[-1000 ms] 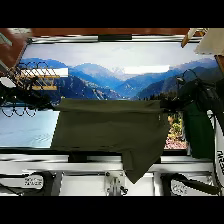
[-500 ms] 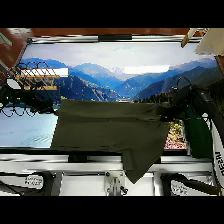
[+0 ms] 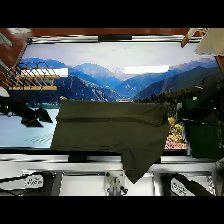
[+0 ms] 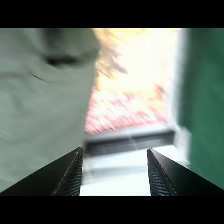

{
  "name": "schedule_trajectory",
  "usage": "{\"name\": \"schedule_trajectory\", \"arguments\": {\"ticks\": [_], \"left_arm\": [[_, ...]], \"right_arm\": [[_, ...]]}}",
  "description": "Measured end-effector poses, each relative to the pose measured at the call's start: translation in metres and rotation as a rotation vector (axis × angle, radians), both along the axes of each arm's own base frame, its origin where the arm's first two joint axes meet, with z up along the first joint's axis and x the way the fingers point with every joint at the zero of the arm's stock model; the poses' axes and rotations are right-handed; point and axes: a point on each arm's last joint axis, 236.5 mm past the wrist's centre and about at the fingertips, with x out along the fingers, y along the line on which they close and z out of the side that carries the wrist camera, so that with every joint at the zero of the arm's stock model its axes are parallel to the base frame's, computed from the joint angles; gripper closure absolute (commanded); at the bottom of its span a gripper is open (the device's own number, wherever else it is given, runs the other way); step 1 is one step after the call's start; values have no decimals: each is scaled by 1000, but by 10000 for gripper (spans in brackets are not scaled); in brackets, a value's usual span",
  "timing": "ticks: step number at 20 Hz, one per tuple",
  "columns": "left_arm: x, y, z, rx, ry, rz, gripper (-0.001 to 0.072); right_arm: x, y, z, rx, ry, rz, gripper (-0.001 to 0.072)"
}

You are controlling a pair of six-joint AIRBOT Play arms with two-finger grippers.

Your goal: Fold the shirts.

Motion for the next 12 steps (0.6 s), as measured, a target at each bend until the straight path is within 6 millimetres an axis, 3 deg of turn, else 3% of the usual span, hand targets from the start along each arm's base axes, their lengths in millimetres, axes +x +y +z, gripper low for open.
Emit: {"name": "schedule_trajectory", "arguments": {"ticks": [3,5,12], "left_arm": [[-43,3,-20,-31,43,40,-7],[-59,3,-32,-41,55,61,-7],[-66,-3,-49,-48,25,84,-5]], "right_arm": [[-23,-9,1,35,14,-56,198],[-27,-6,0,66,8,-72,199],[-21,4,-1,129,-41,-91,199]]}}
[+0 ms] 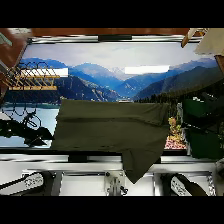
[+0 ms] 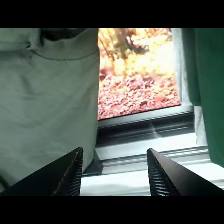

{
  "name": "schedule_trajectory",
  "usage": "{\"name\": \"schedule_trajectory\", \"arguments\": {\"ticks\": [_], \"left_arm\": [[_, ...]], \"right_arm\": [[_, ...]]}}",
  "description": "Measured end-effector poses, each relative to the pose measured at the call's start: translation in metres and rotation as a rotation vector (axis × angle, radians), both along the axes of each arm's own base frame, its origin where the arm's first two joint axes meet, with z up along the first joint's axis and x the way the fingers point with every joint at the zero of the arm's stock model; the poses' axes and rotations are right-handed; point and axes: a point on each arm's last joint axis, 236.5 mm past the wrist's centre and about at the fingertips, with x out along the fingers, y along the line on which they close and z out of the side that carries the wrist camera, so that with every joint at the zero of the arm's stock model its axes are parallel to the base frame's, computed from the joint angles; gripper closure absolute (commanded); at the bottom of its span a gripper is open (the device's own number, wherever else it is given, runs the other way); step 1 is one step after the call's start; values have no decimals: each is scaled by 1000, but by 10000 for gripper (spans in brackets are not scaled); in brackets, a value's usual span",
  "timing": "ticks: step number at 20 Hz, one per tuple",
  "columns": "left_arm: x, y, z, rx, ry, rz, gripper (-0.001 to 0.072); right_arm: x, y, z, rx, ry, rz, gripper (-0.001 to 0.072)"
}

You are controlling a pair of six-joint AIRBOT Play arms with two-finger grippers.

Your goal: Fold the shirts.

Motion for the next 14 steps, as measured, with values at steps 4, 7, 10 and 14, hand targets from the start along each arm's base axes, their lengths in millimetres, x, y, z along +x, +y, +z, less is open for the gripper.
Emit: {"name": "schedule_trajectory", "arguments": {"ticks": [4,7,10,14], "left_arm": [[-5,-10,-4,-19,13,-7,54],[-7,-14,-9,-18,13,-4,334],[-2,-14,-16,-3,-12,2,677],[1,-20,-14,-19,-24,-2,678]], "right_arm": [[2,1,0,7,-11,-4,199],[3,2,0,9,-14,-4,190],[-8,6,-8,28,27,7,49],[-51,46,-41,189,162,36,51]]}}
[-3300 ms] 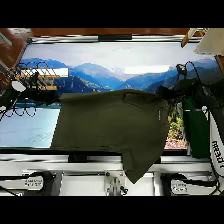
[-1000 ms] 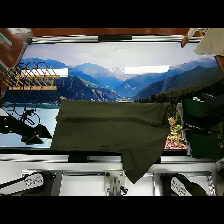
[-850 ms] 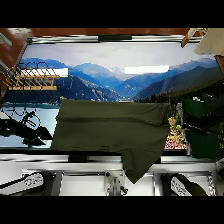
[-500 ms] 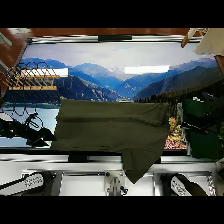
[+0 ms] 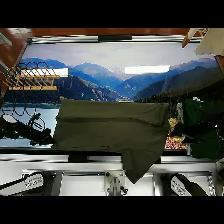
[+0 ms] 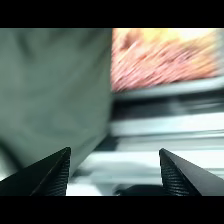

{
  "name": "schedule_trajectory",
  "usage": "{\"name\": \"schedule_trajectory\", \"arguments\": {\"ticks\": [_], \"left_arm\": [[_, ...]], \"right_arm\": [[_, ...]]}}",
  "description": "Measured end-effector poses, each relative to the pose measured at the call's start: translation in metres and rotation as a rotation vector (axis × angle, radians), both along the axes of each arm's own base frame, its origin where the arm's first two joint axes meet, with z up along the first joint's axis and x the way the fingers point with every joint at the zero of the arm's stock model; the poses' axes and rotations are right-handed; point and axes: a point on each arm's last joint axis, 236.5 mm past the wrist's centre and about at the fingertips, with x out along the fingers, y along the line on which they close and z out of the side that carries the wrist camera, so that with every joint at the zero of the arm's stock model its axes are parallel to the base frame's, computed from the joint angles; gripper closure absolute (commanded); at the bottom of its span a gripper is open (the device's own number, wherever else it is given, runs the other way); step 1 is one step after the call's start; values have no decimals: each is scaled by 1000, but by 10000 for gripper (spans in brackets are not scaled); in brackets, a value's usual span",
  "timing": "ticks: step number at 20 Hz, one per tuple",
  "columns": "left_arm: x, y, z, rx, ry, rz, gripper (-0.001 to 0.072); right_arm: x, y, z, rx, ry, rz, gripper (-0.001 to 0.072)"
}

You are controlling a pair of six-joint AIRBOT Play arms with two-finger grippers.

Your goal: Fold the shirts.

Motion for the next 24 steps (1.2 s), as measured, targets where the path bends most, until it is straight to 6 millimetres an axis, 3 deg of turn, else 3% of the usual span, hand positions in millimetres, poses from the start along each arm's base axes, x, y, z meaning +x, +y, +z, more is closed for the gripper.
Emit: {"name": "schedule_trajectory", "arguments": {"ticks": [4,9,11,12,17,21,24], "left_arm": [[-3,-6,4,-26,3,-22,678],[-6,-9,6,-43,9,-36,678],[-6,-9,6,-45,10,-38,678],[-7,-10,6,-46,11,-39,678],[-7,-10,7,-48,6,-47,678],[-2,-8,10,-45,-21,-69,679],[23,0,30,-23,-119,-95,680]], "right_arm": [[-38,40,-30,109,66,6,76],[-65,69,-56,131,111,12,77],[-69,74,-62,123,114,12,174],[-70,76,-64,119,116,10,174],[-72,85,-70,92,118,20,651],[-69,91,-67,80,111,48,652],[-39,86,-43,74,39,79,652]]}}
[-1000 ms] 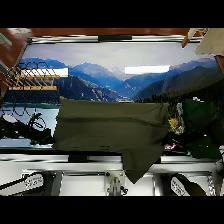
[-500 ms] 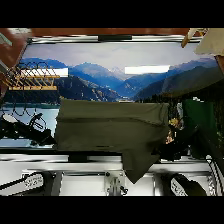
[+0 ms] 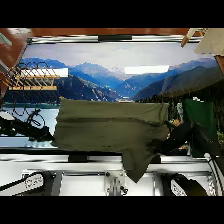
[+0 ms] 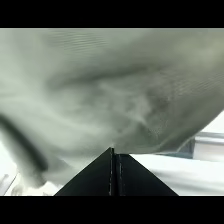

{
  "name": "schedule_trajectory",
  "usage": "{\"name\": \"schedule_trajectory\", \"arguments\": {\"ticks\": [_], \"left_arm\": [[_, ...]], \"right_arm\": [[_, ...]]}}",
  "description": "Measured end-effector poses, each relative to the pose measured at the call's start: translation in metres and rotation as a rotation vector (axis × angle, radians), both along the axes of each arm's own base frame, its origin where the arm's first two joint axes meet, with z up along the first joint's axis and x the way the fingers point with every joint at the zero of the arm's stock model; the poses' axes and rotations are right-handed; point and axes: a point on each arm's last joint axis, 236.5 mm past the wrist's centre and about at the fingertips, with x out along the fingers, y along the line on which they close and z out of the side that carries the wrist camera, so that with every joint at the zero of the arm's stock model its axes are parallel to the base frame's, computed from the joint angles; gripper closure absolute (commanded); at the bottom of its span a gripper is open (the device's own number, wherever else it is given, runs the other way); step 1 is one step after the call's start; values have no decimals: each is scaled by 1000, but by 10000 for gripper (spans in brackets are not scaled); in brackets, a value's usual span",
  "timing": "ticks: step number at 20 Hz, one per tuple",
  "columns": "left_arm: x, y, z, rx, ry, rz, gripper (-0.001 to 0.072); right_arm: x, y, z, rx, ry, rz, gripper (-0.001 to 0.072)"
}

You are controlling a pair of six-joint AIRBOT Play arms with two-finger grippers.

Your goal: Fold the shirts.

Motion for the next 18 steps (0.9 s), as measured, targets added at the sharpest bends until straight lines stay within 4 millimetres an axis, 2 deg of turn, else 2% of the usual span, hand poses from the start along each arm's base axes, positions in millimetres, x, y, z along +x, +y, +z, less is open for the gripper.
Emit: {"name": "schedule_trajectory", "arguments": {"ticks": [3,5,8,10,14,16,18], "left_arm": [[40,9,37,13,-128,-2,680],[71,8,59,-2,-210,30,680],[110,-4,79,-41,-289,45,679],[134,-12,82,-56,-309,52,679],[176,-24,74,-73,-312,79,679],[191,-27,64,-79,-290,105,678],[197,-28,53,-87,-258,126,678]], "right_arm": [[60,-25,38,-54,-172,-45,653],[95,-46,61,-94,-257,-89,653],[136,-70,75,-127,-324,-129,653],[167,-78,77,-126,-363,-150,653],[222,-88,65,-110,-405,-195,652],[245,-89,57,-88,-422,-224,652],[260,-89,45,-73,-425,-245,651]]}}
